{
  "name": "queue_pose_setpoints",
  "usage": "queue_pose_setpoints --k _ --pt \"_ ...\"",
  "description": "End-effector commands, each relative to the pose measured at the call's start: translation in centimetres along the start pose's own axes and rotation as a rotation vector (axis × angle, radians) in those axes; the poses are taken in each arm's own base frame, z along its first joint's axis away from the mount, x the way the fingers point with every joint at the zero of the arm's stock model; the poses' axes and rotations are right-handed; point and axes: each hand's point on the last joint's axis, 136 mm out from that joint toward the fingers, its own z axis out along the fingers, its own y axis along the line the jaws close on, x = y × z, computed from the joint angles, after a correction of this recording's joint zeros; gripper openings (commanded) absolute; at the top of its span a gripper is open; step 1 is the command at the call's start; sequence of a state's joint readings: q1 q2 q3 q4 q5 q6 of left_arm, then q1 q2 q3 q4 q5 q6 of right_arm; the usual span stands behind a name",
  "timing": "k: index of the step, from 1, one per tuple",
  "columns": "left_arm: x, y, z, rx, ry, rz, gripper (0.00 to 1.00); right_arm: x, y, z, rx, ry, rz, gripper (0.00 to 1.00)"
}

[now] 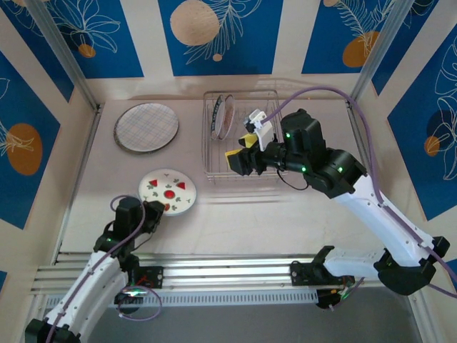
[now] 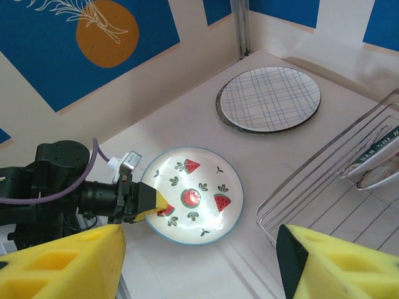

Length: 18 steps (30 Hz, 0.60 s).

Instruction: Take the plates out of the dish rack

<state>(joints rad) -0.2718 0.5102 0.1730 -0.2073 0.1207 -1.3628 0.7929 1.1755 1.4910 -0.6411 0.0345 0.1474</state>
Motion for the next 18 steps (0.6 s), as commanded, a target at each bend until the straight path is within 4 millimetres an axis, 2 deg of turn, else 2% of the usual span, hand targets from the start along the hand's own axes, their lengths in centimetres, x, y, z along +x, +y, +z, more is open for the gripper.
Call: queue_pose_setpoints --k 1,10,15,18 --pt "-1.5 -4.2 -0.3 0.168 -0.064 0.017 0.0 0.5 -1.1 1.2 0.043 0.025 0.042 0.66" --pt "-1.6 -3.0 1.1 0.137 -0.064 0.015 0.0 1.7 -9.9 3.6 0.392 0.075 0.314 0.64" --pt "-1.4 -2.2 2.0 0.096 -0.046 0.015 0.0 1.9 -14.3 5.5 0.512 0.085 0.416 0.62" --pt "-1.3 -1.6 2.5 0.061 -0.032 0.012 0.0 1.6 -16.2 6.7 0.55 0.077 0.437 0.59"
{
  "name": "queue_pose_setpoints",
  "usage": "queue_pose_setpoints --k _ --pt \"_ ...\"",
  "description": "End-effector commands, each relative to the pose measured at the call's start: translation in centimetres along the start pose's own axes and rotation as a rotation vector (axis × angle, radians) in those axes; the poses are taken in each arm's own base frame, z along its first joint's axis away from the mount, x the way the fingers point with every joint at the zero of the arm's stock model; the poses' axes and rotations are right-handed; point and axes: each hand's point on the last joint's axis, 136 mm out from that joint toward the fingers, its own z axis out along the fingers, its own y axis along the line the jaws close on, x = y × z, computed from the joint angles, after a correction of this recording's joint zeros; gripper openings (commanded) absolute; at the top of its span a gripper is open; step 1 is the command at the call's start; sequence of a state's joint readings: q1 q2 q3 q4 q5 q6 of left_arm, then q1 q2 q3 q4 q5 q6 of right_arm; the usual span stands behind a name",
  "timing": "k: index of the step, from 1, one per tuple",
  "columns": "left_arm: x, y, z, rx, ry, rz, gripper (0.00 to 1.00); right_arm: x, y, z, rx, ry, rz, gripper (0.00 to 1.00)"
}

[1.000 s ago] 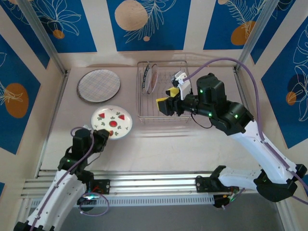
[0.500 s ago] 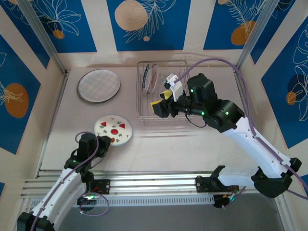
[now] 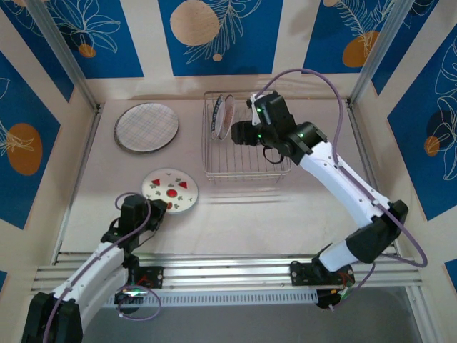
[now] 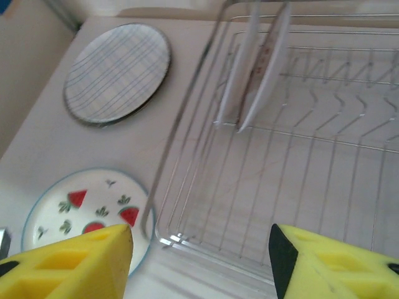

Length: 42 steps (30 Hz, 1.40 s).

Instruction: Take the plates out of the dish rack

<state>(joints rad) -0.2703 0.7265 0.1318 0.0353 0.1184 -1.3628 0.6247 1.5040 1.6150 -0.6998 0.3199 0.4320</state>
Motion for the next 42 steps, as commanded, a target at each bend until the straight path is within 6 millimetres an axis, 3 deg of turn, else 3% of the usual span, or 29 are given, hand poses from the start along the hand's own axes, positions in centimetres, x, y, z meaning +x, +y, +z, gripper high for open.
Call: queue_pose_setpoints --k 1,9,12,21,42 --pt "-0.9 -2.1 0.2 0.058 -0.028 0.016 0.07 -2.5 -1.1 1.1 0.057 -0.059 0.074 0.58" --pt "-0.7 -0.8 0.8 -0.053 0.008 0.005 0.26 -3.4 -2.4 6.4 0.132 -0.022 0.081 0.51" --pt "-0.6 -0.6 0.8 -0.072 0.017 0.008 0.3 -3.3 -2.7 8.1 0.148 -0.002 0.08 0.5" --pt "-0.3 -0.3 0.5 -0.118 0.04 0.008 0.48 -3.9 -3.8 12.0 0.172 0.026 0.098 0.45" --pt "0.1 -0.1 -0.9 -0.169 0.075 0.011 0.6 -4.3 -5.8 18.0 0.194 0.085 0.14 0.42"
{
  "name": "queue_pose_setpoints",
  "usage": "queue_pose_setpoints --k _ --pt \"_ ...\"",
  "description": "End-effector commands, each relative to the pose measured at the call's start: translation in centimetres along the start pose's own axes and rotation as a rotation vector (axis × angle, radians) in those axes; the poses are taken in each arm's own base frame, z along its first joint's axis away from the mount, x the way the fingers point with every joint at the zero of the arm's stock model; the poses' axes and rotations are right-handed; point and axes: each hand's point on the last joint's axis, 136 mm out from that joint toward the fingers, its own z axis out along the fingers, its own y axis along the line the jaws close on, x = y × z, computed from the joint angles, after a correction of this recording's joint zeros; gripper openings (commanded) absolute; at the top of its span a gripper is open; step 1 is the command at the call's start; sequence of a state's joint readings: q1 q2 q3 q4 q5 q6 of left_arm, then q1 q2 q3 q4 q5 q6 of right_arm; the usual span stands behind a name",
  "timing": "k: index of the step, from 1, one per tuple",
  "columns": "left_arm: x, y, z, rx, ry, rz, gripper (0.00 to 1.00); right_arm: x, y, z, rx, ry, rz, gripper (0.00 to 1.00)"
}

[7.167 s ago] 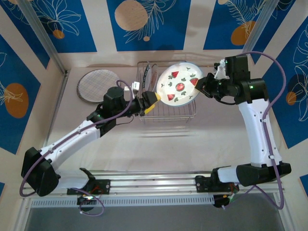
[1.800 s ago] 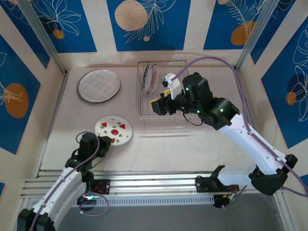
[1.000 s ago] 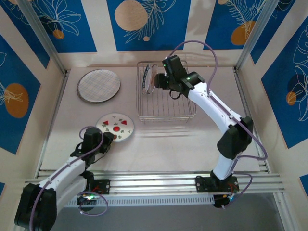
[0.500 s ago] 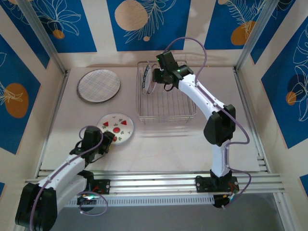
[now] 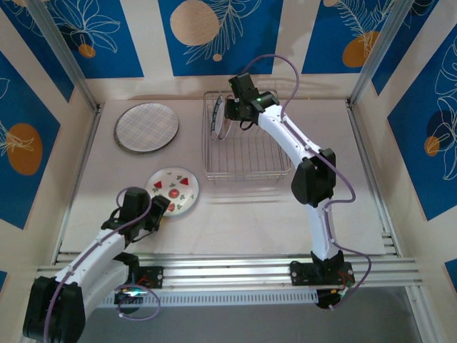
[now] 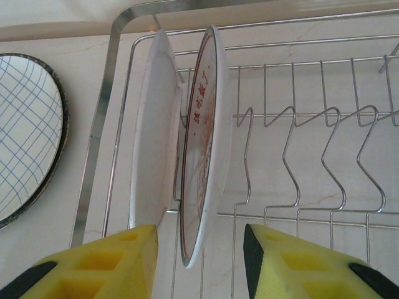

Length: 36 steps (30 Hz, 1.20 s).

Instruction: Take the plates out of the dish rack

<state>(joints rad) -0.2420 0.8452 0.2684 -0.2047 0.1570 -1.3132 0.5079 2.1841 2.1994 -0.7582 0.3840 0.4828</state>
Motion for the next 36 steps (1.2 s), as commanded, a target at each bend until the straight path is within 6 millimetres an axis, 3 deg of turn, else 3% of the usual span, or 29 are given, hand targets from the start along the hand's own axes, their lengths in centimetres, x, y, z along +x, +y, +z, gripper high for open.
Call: queue_pose_setpoints --k 1,7,12,28,36 --pt "-0.3 -1.6 -1.0 0.032 0.0 0.019 0.6 -0.5 -0.1 0.4 -0.009 0.006 0.024 0.42" --pt "-0.2 -1.9 -1.6 0.019 0.008 0.021 0.7 0.0 -0.2 1.9 -0.005 0.025 0.044 0.37" --pt "-0.3 -3.1 -3.4 0.006 0.007 0.038 0.79 0.3 0.2 3.0 -0.003 0.036 0.048 0.36" --pt "-0.5 -10.0 -10.3 0.133 -0.012 0.13 0.8 0.7 0.4 5.3 0.066 0.034 0.019 0.26" --pt "-0.4 -13.5 -13.7 0.225 -0.029 0.2 0.81 0.8 0.9 5.5 0.099 0.011 -0.009 0.21"
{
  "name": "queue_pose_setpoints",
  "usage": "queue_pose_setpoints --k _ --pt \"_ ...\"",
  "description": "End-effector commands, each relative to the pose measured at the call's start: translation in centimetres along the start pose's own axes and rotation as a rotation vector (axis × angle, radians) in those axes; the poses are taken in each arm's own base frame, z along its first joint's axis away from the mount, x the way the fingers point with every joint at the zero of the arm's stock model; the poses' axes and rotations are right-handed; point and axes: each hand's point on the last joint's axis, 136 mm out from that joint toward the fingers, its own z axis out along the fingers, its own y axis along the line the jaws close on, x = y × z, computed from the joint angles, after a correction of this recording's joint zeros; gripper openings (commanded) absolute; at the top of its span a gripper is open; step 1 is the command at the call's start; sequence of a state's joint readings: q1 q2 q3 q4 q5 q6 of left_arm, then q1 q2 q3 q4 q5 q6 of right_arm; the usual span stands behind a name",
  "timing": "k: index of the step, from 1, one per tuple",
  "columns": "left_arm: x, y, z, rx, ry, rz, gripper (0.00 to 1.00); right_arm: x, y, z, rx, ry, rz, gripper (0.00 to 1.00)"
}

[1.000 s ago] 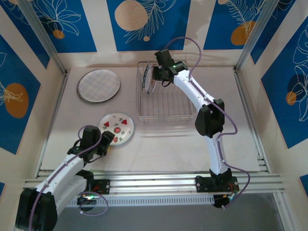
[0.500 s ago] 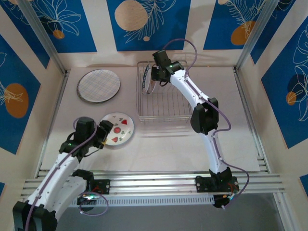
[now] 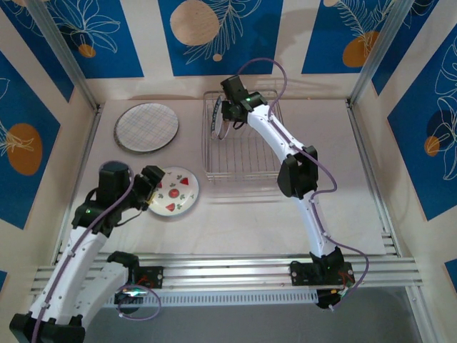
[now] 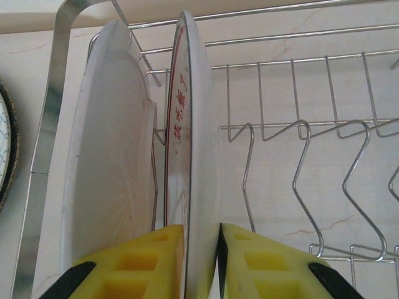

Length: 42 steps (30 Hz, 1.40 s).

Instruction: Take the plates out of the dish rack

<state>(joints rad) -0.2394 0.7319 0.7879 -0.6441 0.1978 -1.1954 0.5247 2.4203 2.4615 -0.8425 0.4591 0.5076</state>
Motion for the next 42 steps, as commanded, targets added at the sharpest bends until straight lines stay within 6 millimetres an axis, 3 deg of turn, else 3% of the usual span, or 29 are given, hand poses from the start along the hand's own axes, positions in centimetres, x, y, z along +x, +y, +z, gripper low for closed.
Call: queue_pose_setpoints --k 1,4,14,22,32,42 --pt "-0.2 -2.0 -2.1 0.049 -0.002 0.056 0.82 0.1 0.7 0.0 0.022 -0.017 -0.016 0.2" --pt "-0.1 -3.1 -3.1 0.078 0.0 0.073 0.87 -0.1 0.9 -0.1 0.04 -0.037 -0.026 0.16" --pt "0.2 -5.3 -4.9 0.128 0.02 0.102 0.87 -1.7 1.5 -2.2 0.126 -0.14 -0.062 0.0" --pt "0.1 -6.1 -4.8 0.153 0.025 0.103 0.87 -3.7 0.2 -5.5 0.222 -0.218 -0.044 0.0" --pt "0.2 -7.8 -4.6 0.204 0.051 0.106 0.87 -6.2 -2.2 -10.8 0.302 -0.296 -0.038 0.0" --pt "1.1 -11.3 -3.7 0.314 0.121 0.137 0.87 -8.3 -6.1 -19.0 0.317 -0.364 0.019 0.0"
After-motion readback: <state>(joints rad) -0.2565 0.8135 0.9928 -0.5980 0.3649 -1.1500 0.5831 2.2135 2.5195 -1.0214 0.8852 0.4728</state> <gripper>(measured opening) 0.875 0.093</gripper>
